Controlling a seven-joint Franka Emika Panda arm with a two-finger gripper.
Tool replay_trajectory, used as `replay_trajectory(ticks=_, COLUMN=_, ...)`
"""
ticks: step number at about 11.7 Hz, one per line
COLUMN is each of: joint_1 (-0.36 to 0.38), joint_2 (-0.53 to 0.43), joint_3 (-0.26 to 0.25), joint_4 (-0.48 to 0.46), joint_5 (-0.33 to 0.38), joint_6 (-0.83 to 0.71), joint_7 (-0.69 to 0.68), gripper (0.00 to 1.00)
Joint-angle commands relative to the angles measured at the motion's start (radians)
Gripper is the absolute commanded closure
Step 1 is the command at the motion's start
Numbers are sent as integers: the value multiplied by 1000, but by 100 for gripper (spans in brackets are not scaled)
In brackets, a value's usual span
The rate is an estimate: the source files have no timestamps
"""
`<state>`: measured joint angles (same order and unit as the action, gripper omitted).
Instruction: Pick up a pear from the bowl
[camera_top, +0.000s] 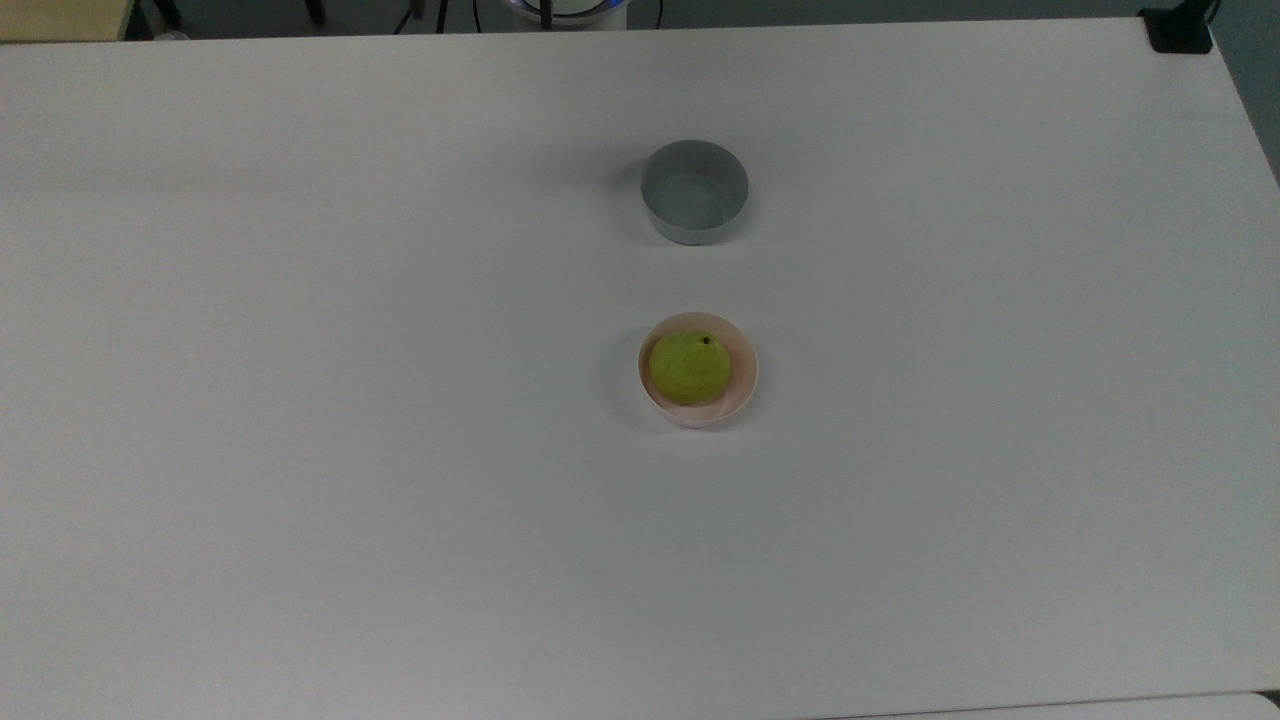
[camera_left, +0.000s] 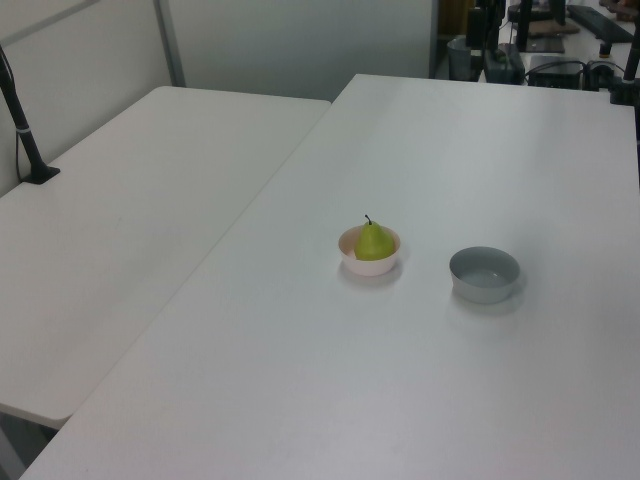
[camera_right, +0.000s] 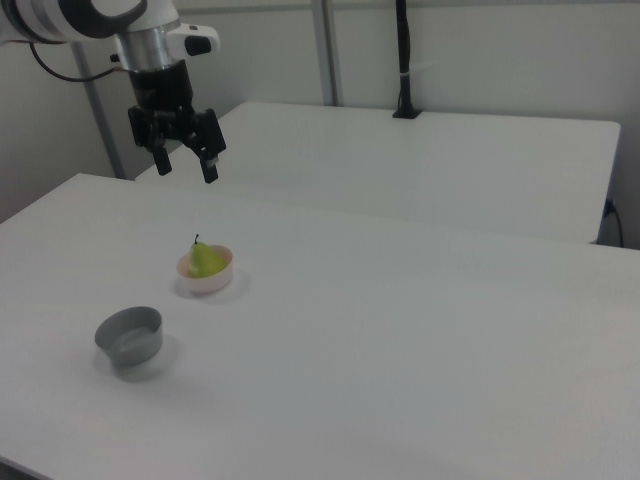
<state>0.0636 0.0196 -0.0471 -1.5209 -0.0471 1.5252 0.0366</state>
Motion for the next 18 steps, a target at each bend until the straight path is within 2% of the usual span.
replay_trajectory(ticks=1, joint_1=19, joint_2=-1, joint_3=-2, joint_4=-16, joint_5=21, joint_6=87, joint_7=-29, gripper=0)
replay_trajectory(ticks=5, joint_1=33, joint_2=42, joint_3=-2, joint_4=-15, joint_5=33, joint_6=148, joint_7=-128, gripper=0)
replay_trajectory(ticks=7, joint_1=36, joint_2=86, joint_3=1, joint_4=-16, joint_5=79, joint_6=203, joint_7=-138, gripper=0)
replay_trajectory(ticks=11, joint_1=51, joint_2=157, joint_3=53, joint_4=-19, joint_5=75, joint_6=262, joint_7=-124, gripper=0)
replay_trajectory(ticks=15, joint_1=117, joint_2=235, joint_3=55, joint_4=-22, joint_5=58, joint_6=338, joint_7=3, gripper=0)
replay_trajectory(ticks=18, joint_1=151, joint_2=296, joint_3=55, joint_4=-22, joint_5=20, joint_6=386, joint_7=72, gripper=0)
